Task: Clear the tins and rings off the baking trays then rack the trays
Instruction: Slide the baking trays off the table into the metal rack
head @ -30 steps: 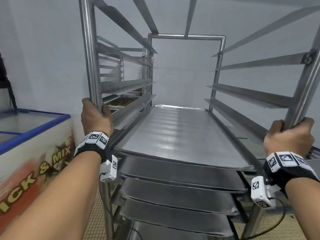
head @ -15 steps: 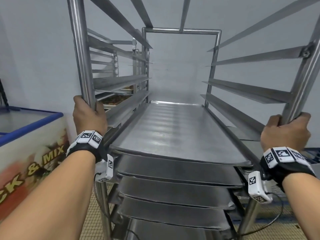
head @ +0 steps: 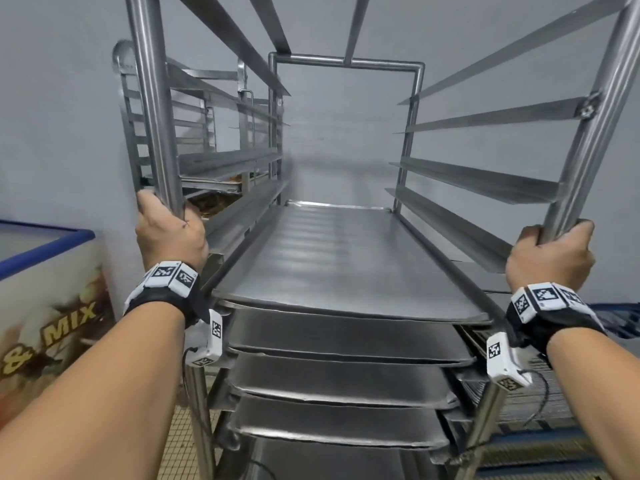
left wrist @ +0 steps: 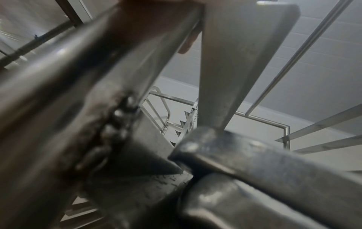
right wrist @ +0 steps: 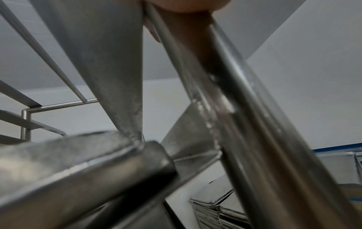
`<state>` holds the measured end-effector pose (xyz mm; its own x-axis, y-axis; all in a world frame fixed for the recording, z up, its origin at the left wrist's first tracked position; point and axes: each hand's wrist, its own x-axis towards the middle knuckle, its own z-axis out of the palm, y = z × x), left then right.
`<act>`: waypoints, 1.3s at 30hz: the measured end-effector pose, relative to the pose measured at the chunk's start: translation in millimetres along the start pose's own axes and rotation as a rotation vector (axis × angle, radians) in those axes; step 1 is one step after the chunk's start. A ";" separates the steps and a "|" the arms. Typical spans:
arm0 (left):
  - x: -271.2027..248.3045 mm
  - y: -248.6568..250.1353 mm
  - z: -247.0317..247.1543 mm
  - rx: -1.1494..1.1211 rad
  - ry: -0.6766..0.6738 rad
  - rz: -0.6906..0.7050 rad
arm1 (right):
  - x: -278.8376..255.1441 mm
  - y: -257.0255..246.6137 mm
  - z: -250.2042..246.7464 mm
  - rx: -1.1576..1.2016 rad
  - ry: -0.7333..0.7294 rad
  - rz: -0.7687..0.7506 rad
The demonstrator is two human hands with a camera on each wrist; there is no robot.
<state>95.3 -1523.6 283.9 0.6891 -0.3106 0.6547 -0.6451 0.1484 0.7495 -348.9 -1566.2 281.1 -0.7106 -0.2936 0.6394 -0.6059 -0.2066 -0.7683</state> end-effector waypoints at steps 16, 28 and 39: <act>41.9 -10.9 159.6 0.018 0.002 -0.014 | 61.3 44.6 159.8 0.013 -0.018 -0.007; 73.8 -22.6 273.3 -0.002 -0.006 -0.021 | 101.5 75.1 267.0 0.009 -0.044 -0.020; 92.4 -22.1 366.1 0.026 0.001 -0.072 | 143.6 100.0 353.2 -0.010 -0.081 0.009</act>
<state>52.4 -1899.3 291.9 0.7343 -0.3186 0.5995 -0.6025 0.1012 0.7917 -385.3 -1958.6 285.1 -0.6852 -0.3703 0.6272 -0.6033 -0.1939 -0.7736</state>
